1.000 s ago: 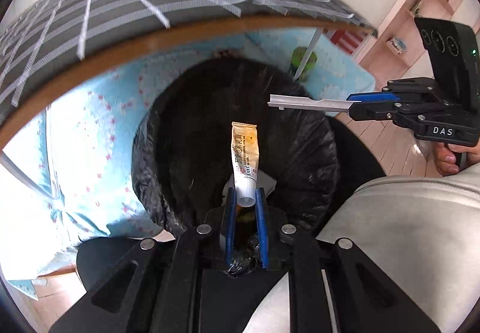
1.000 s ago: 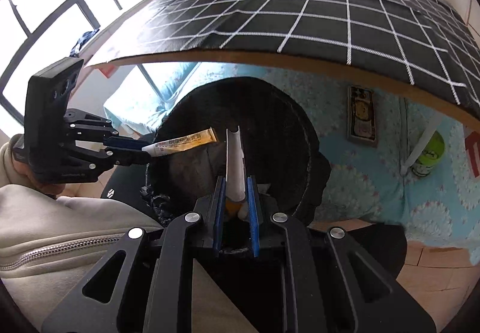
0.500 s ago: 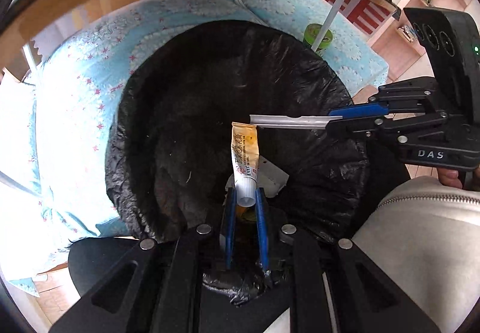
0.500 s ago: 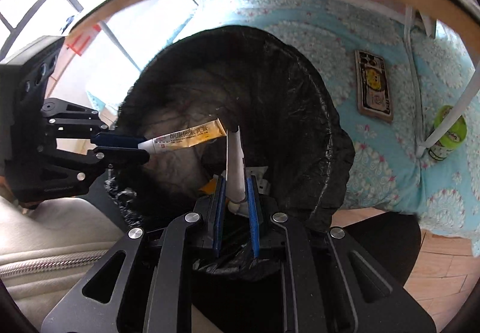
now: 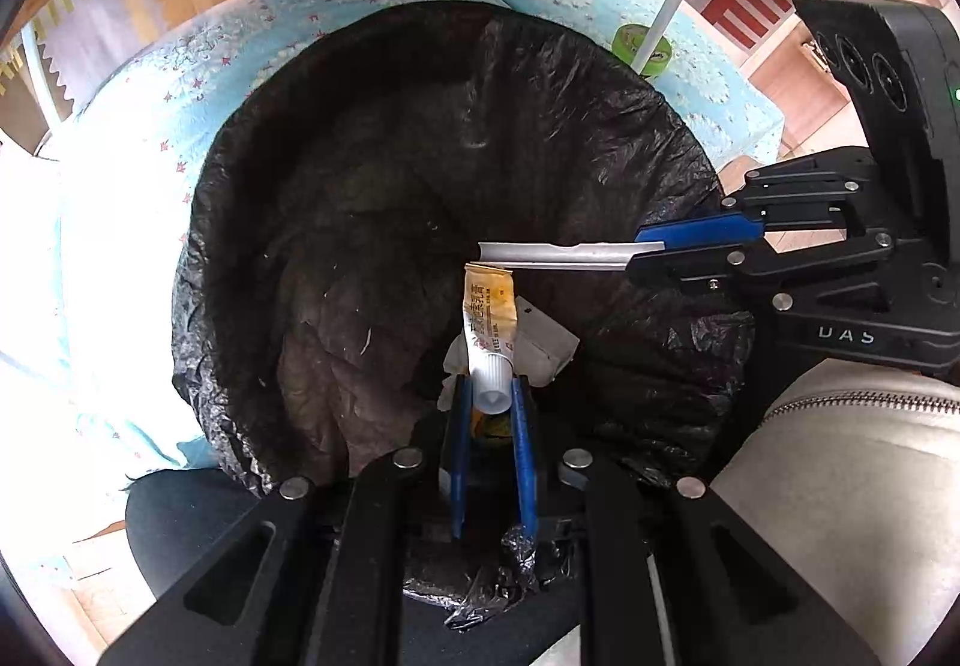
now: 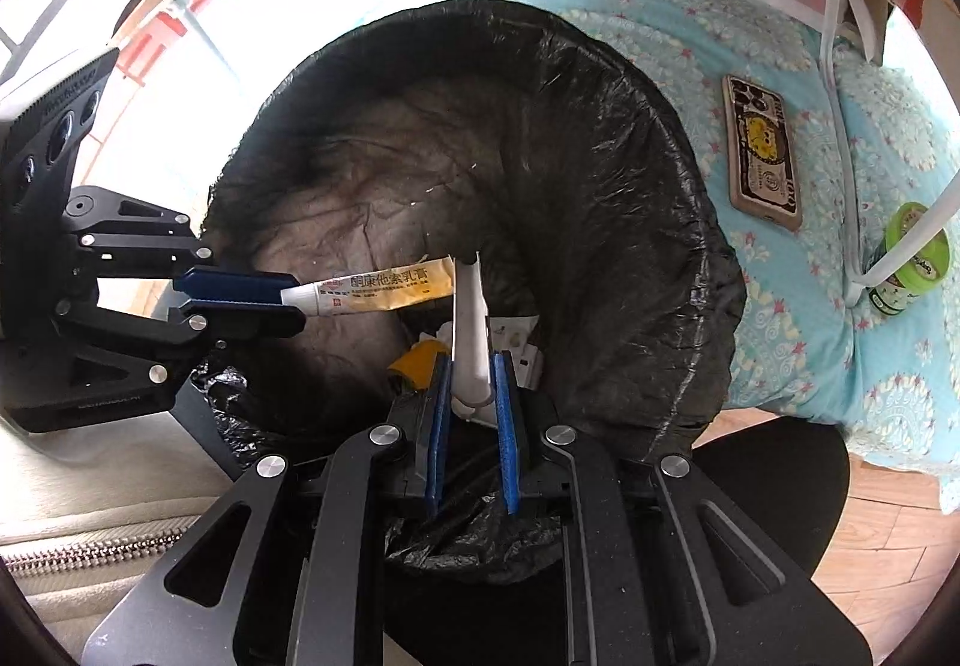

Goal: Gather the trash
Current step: 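Lower both tools into the bin and open them to drop the tubes, then raise both open tools back toward the items on the bed, then grasp the white card with the left tool while the right tool grasps the pill blister pack, then carry the white card and blister pack in both tools over the trash bin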

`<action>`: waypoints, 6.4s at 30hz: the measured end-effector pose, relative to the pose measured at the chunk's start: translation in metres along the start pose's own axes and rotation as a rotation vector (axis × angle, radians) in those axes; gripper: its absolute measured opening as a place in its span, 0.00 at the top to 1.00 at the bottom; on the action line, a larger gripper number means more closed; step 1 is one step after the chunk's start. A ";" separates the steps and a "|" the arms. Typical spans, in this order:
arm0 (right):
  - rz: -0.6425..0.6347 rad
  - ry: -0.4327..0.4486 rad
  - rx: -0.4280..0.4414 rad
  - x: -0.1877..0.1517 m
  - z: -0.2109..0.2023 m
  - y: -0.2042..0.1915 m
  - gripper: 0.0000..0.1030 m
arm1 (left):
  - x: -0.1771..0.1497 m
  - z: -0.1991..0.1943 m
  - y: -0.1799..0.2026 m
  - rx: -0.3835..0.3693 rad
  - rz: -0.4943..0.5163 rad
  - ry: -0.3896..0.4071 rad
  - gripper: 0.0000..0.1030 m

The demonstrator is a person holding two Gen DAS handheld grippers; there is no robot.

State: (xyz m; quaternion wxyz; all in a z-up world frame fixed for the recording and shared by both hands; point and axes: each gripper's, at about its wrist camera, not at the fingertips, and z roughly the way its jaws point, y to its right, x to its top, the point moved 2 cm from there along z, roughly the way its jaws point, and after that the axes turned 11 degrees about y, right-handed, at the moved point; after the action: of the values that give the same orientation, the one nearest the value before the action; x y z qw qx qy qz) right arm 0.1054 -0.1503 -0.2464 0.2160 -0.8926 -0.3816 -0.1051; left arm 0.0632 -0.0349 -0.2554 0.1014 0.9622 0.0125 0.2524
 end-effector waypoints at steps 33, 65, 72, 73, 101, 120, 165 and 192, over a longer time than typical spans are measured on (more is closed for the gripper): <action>0.001 0.057 0.000 0.008 -0.020 -0.003 0.85 | 0.012 -0.031 0.007 -0.011 -0.011 0.087 0.86; -0.113 0.297 0.011 0.062 -0.111 -0.020 0.78 | 0.067 -0.140 0.014 0.040 0.093 0.387 0.50; -0.150 0.356 0.009 0.079 -0.130 -0.022 0.78 | 0.084 -0.161 0.004 0.081 0.097 0.445 0.50; -0.155 0.362 0.008 0.081 -0.131 -0.023 0.78 | 0.086 -0.162 0.002 0.087 0.094 0.450 0.50; -0.173 0.480 -0.053 0.175 -0.131 0.011 0.78 | 0.175 -0.156 -0.087 0.244 -0.015 0.500 0.50; -0.136 0.481 -0.077 0.243 -0.093 0.053 0.78 | 0.240 -0.099 -0.161 0.334 -0.135 0.441 0.50; -0.106 0.417 -0.088 0.276 -0.048 0.071 0.91 | 0.244 -0.091 -0.175 0.382 -0.123 0.451 0.78; -0.112 0.501 -0.099 0.222 -0.107 0.044 0.91 | 0.203 -0.146 -0.119 0.361 -0.112 0.528 0.78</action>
State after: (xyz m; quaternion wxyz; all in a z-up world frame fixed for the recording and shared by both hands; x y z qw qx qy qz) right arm 0.2868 -0.0860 -0.0869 0.2538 -0.8255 -0.3594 -0.3534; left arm 0.1723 0.1247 -0.0566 -0.0638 0.8637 0.1359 0.4811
